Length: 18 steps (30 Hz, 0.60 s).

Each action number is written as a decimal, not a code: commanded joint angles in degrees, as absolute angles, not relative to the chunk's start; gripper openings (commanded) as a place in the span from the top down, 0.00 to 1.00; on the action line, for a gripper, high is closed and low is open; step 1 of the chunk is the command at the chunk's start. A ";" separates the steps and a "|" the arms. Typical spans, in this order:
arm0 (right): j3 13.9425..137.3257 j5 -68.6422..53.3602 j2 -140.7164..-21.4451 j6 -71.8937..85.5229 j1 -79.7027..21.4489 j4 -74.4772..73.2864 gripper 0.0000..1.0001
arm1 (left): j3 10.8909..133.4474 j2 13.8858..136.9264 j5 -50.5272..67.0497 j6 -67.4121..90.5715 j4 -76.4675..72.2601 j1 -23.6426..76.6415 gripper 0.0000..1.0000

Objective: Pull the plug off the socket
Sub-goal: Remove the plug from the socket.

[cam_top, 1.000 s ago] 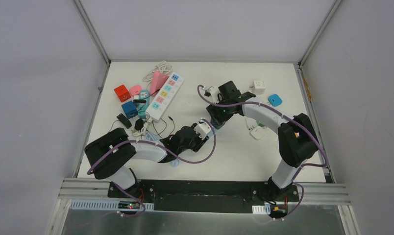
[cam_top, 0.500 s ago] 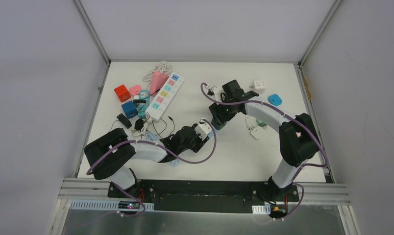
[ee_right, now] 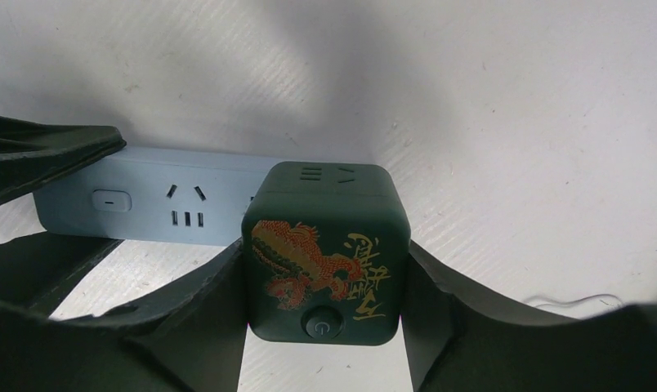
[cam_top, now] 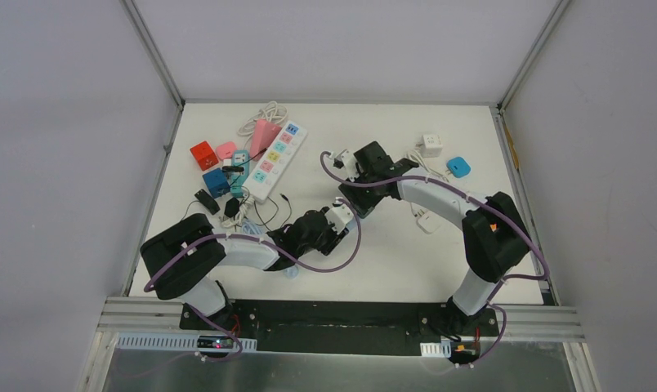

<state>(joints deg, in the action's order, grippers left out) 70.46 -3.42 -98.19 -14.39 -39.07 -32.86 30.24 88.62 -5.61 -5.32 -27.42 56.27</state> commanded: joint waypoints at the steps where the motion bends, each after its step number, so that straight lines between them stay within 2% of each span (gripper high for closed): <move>1: 71.76 -9.44 -95.89 -15.80 -40.46 -35.34 1.00 | 31.73 89.80 -5.67 -6.23 -25.44 56.32 1.00; 7: 71.98 -21.49 -95.26 -14.95 -32.28 -37.95 1.00 | 30.93 89.90 -5.70 -5.89 -25.99 56.20 1.00; 11: 71.66 -29.18 -94.99 -11.51 -30.41 -36.78 1.00 | 30.74 90.47 -5.43 -5.40 -26.66 56.17 1.00; 13: 71.71 -28.11 -95.05 -11.44 -32.72 -36.32 1.00 | 31.04 91.14 -5.28 -5.16 -26.74 56.19 1.00; 18: 72.31 -15.96 -95.77 -14.64 -38.12 -36.44 1.00 | 31.38 91.71 -5.41 -4.40 -26.61 56.17 1.00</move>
